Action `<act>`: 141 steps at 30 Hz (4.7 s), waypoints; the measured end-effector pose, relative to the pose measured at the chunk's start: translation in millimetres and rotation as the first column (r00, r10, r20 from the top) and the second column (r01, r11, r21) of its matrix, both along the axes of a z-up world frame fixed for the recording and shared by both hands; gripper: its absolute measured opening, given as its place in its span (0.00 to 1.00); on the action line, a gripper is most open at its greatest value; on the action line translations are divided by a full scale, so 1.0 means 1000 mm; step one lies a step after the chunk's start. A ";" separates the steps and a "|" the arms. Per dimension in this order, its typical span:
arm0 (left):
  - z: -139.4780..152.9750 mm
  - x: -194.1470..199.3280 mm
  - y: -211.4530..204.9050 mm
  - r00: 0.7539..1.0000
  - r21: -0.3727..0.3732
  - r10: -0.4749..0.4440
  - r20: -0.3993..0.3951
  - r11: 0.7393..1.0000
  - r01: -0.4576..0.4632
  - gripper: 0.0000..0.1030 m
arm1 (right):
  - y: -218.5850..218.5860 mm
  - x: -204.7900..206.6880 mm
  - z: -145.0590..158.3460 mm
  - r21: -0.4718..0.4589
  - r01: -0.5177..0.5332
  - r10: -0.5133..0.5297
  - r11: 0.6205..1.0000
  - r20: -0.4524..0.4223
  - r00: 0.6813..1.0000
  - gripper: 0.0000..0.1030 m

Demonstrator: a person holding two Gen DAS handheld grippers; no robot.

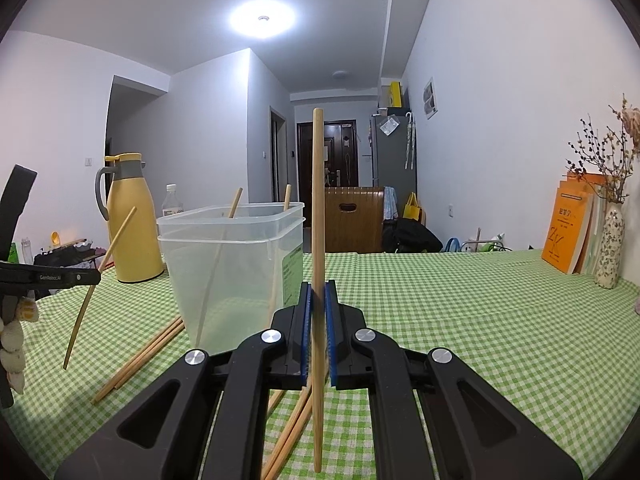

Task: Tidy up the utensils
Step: 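Lift the chopstick upright with the left tool while the right tool holds its chopstick, then carry both upright chopsticks over the clear plastic container with both tools, then open both tools to drop the chopsticks into the container, then withdraw both tools from the container back over the table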

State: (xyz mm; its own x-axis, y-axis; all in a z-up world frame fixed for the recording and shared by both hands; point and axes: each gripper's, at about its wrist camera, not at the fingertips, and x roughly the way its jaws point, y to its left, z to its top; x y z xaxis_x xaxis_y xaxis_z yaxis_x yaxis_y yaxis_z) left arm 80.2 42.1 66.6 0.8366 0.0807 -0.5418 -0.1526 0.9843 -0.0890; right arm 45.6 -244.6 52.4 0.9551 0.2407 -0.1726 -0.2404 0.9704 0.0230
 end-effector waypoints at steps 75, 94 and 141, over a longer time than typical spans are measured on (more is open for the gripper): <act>0.113 0.112 -0.060 0.943 -0.083 -0.093 0.321 0.989 0.126 0.04 | 0.071 0.124 0.097 0.109 -0.108 0.098 0.988 0.097 0.990 0.07; 0.073 0.138 -0.065 0.940 -0.034 -0.136 0.314 0.988 0.154 0.04 | 0.078 0.138 0.073 0.057 -0.120 0.118 0.991 0.037 0.992 0.07; 0.053 -0.016 -0.029 0.952 -0.023 -0.138 0.275 0.988 0.150 0.93 | 0.027 0.022 0.048 0.054 0.036 -0.030 0.998 -0.119 0.992 0.93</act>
State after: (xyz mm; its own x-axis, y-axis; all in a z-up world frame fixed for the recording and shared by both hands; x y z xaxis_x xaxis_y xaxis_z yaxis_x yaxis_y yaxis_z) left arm 64.7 13.2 119.4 0.9536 -0.0698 -0.2929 0.0261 0.9883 -0.1506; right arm 67.8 -217.9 100.3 0.9364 0.2218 -0.2720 -0.2005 0.9741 0.1042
